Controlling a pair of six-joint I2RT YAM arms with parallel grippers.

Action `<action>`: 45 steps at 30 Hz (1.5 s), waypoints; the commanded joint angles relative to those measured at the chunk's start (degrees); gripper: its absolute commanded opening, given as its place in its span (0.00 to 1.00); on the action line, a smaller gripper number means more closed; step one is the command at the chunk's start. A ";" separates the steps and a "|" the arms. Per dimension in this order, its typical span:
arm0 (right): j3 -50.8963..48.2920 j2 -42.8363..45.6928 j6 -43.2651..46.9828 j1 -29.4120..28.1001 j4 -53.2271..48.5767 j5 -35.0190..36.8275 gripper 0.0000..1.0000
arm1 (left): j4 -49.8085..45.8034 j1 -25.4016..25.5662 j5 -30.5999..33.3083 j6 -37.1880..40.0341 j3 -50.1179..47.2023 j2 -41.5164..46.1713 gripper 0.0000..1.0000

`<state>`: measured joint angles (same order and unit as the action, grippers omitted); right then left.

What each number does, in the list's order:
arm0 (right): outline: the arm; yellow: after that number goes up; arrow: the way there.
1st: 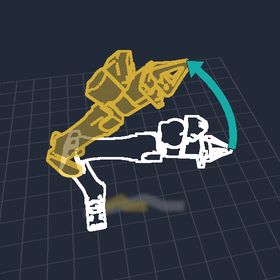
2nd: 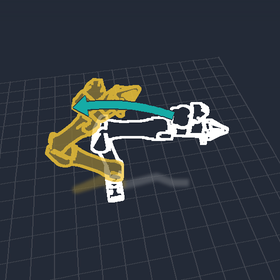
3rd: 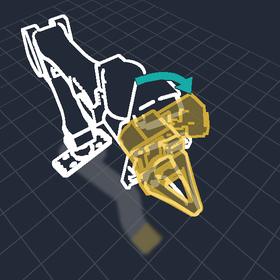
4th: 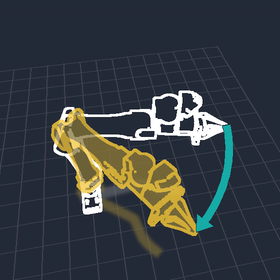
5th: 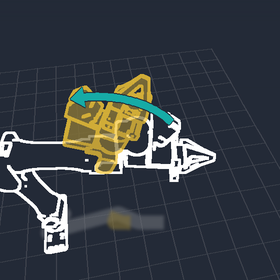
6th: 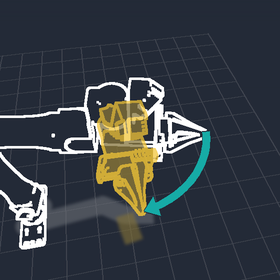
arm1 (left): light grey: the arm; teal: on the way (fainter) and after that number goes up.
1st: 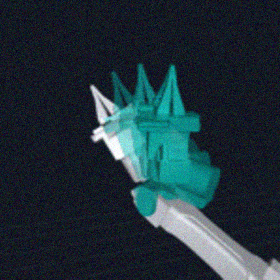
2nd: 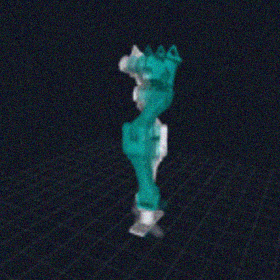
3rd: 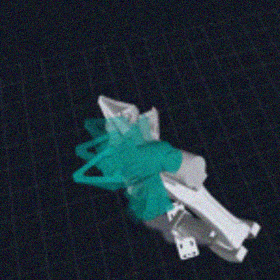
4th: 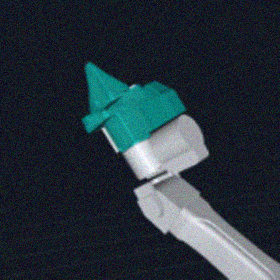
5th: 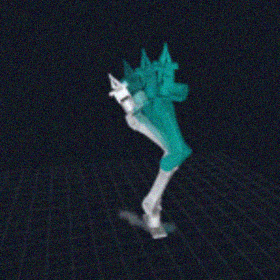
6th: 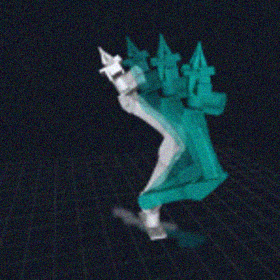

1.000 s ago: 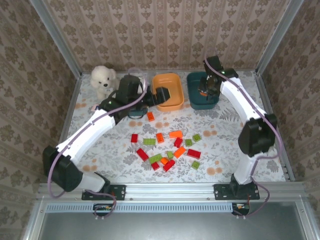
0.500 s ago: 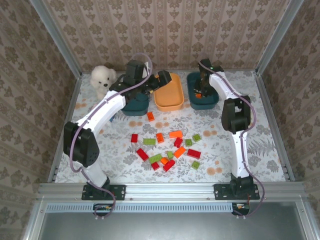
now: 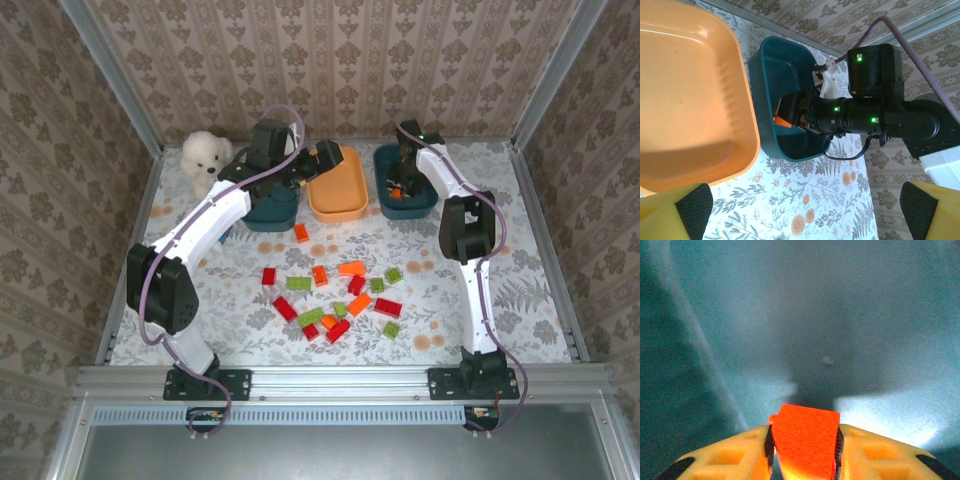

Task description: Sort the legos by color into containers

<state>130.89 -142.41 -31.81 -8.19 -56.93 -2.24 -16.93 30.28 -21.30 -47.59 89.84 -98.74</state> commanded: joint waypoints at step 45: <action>-77.32 74.65 8.26 -30.24 38.11 -26.77 0.77 | -31.38 -1.30 18.48 22.36 -24.43 -0.12 0.80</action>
<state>54.24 -68.55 -22.85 -38.61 -20.49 -27.88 -47.79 28.71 -0.93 -28.53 63.72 -96.86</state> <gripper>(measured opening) 0.772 0.807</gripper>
